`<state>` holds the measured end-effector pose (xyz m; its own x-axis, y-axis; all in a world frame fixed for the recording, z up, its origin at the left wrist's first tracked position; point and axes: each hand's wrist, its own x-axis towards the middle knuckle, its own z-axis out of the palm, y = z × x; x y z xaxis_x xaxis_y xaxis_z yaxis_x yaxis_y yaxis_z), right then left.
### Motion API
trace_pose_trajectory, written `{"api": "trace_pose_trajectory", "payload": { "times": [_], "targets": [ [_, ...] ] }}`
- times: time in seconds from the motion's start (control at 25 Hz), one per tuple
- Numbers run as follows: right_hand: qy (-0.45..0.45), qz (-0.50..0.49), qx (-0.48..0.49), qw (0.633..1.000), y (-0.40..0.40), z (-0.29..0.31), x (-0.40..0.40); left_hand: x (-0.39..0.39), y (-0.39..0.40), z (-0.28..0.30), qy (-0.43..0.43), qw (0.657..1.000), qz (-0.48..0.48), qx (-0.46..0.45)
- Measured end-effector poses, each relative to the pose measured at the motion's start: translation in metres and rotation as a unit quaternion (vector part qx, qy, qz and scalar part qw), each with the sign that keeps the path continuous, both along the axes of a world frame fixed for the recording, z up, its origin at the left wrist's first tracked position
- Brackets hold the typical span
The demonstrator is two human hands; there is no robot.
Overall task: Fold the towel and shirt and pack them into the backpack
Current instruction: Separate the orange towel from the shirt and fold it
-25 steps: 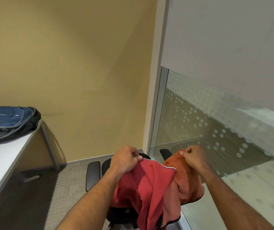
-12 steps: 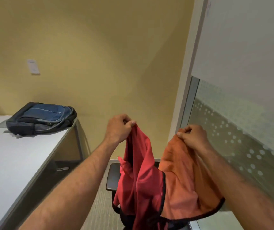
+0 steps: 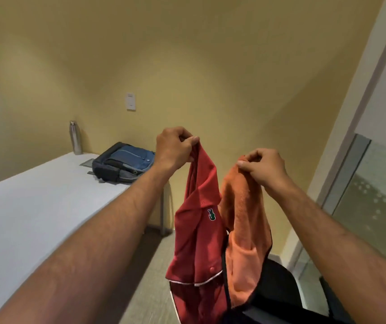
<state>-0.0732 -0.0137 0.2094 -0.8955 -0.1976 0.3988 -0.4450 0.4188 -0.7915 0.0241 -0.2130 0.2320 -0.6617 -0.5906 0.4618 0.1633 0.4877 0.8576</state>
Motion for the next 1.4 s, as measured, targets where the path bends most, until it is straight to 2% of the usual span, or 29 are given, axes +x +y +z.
{"api": "trace_pose_trajectory", "payload": {
  "times": [0.6, 0.88, 1.04, 1.4],
  "targets": [
    [-0.004, 0.153, -0.107, 0.982, -0.308, 0.068, 0.006, 0.024, -0.238, 0.067, 0.091, 0.992, 0.060, 0.059],
    [-0.016, 0.248, -0.141, 0.958, -0.440, 0.089, -0.009, 0.025, -0.359, 0.095, 0.158, 0.974, 0.141, 0.078],
    [-0.028, 0.319, -0.142, 0.937, -0.515, 0.089, -0.018, 0.031, -0.423, 0.093, 0.180, 0.958, 0.208, 0.085],
    [-0.084, 0.452, -0.098, 0.882, -0.661, 0.064, -0.008, 0.047, -0.517, 0.058, 0.173, 0.917, 0.341, 0.110]
  ]
}}
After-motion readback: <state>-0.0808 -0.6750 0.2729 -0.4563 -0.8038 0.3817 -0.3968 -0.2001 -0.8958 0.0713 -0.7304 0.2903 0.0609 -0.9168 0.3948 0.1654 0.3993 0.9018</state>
